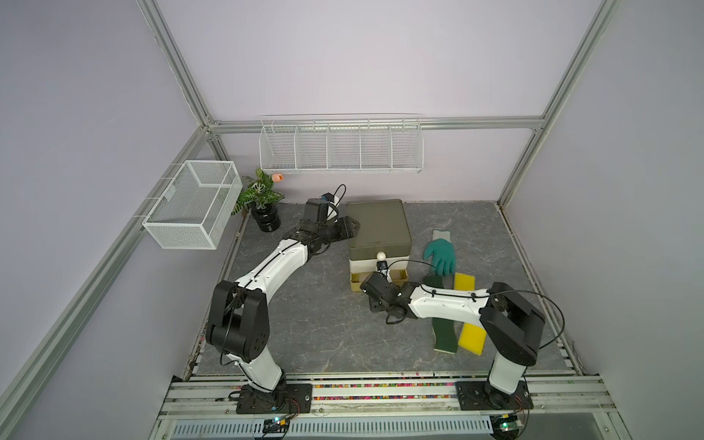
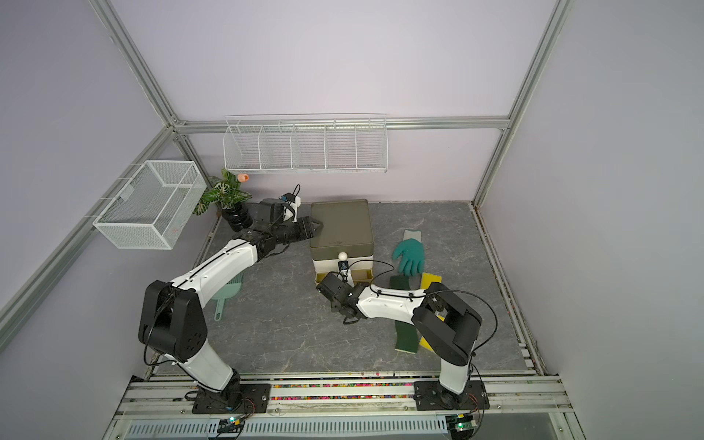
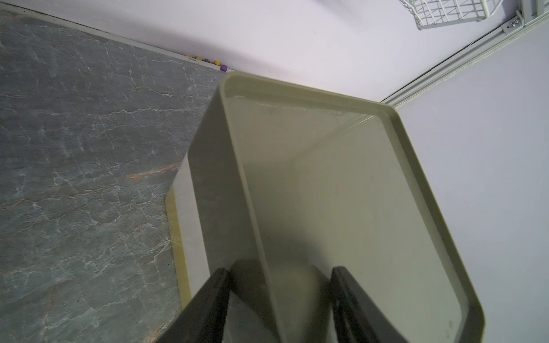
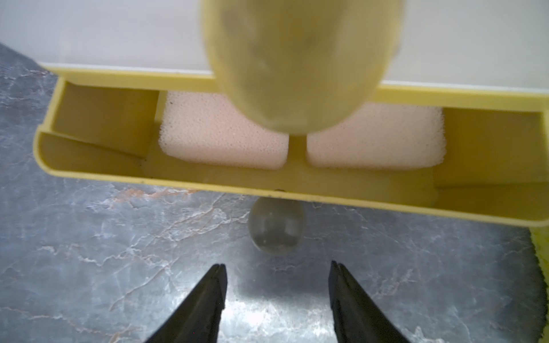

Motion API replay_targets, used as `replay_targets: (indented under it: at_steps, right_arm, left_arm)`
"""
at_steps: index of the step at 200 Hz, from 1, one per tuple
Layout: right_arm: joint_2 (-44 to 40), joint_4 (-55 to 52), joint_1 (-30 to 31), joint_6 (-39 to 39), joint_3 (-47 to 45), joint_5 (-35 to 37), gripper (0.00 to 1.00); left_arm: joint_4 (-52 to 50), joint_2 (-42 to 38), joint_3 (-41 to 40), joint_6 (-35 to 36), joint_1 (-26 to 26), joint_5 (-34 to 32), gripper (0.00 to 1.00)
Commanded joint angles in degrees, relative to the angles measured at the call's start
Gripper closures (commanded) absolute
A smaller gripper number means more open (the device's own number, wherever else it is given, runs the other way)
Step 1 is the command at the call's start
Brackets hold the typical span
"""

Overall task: Take the sponge out of the drawer
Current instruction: Open the drawer in the storage box.

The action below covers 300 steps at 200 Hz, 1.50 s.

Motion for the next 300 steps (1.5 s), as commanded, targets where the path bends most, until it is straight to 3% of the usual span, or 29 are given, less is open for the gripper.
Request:
replay_targets:
  at_steps: [1,54,80,125,163,205,300]
  right_arm:
    - [1.62,2.9,-1.22,1.57,2.48,2.49,0.36]
    - [2.86,21.56,-1.03,1.3,-3.84,6.27,0.4]
    - [3.62,30.19,0.43,-3.17,-6.32,11.2,0.41]
    - [5.5,31.06,1.16,-3.67,-6.65,15.74,0.55]
    - [5.68,31.58,1.66,-4.39,-7.88,17.19,0.72]
    - [4.86,31.6,3.86,-4.86,-9.12,17.57,0.83]
    - [-0.43,29.19,11.74,0.34,-16.96,17.33,0.9]
  left_arm:
    - [-6.98,3.0,-2.25,1.91,-1.36,2.23,0.42]
    - [-6.77,3.0,-2.36,1.64,-1.4,2.29,0.42]
    - [-6.9,3.08,-2.44,1.98,-1.35,2.01,0.42]
    - [-6.85,3.52,-2.69,2.18,-1.31,2.14,0.42]
    - [-6.99,3.58,-2.73,2.42,-1.14,2.27,0.42]
    - [-6.98,3.5,-2.76,2.17,-1.11,2.35,0.42]
    - [-6.91,3.18,-2.95,2.25,-1.13,2.36,0.42]
